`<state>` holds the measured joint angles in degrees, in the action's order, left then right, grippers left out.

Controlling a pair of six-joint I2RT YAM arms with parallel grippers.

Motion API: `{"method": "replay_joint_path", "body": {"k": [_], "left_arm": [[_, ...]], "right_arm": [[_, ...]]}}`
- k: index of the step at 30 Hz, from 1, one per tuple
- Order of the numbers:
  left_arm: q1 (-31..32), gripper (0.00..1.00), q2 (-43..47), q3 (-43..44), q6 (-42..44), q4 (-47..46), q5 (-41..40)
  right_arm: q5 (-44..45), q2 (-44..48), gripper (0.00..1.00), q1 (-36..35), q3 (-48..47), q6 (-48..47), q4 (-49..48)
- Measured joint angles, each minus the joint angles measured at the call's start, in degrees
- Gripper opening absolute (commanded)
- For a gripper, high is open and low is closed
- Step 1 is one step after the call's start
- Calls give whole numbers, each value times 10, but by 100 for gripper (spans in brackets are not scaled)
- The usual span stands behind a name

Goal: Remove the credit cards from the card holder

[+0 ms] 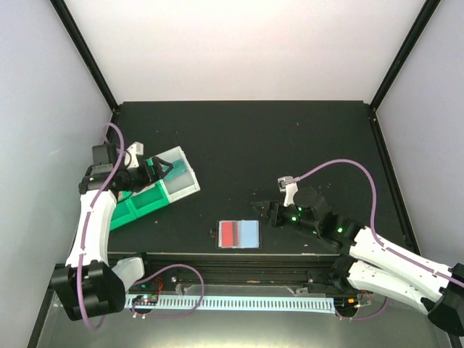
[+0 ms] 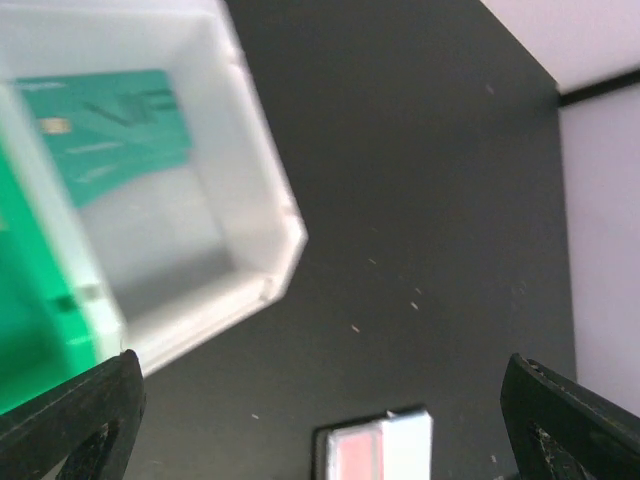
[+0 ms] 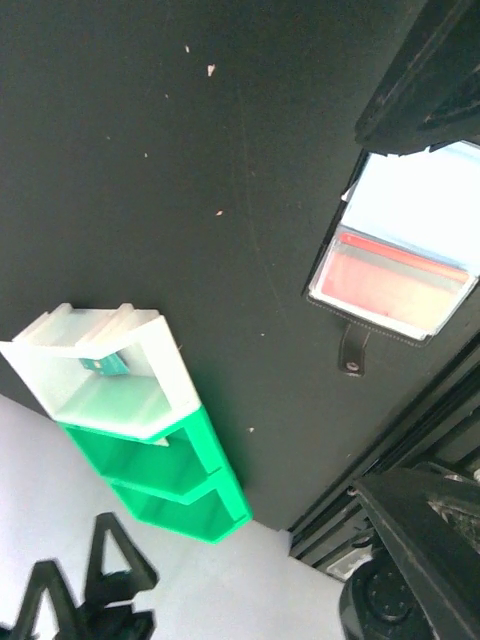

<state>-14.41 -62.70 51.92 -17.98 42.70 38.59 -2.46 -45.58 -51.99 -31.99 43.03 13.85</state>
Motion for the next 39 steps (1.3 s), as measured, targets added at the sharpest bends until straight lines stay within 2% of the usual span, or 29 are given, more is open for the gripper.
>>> {"method": "replay_joint_path", "body": {"k": [3,7,10,17,24,30,39], "left_arm": [[45,99,24,0,0,3,15],[96,97,49,-6,0,8,28],[120,93,76,-21,-3,10,31],[186,92,163,-67,-31,2,45],[249,91,195,-154,-81,-50,50],[313,94,193,-227,-142,-131,50],[383,99,145,-268,-202,-244,46]], "right_arm": [[-10,-20,71,0,4,13,-12],[-24,-43,49,0,12,31,-30],[-37,-58,40,0,22,43,-49],[-57,-100,37,0,54,69,-92],[-67,-175,36,-13,58,88,-124],[-74,-257,32,-45,53,96,-147],[-88,-353,29,-66,18,99,-184]]}}
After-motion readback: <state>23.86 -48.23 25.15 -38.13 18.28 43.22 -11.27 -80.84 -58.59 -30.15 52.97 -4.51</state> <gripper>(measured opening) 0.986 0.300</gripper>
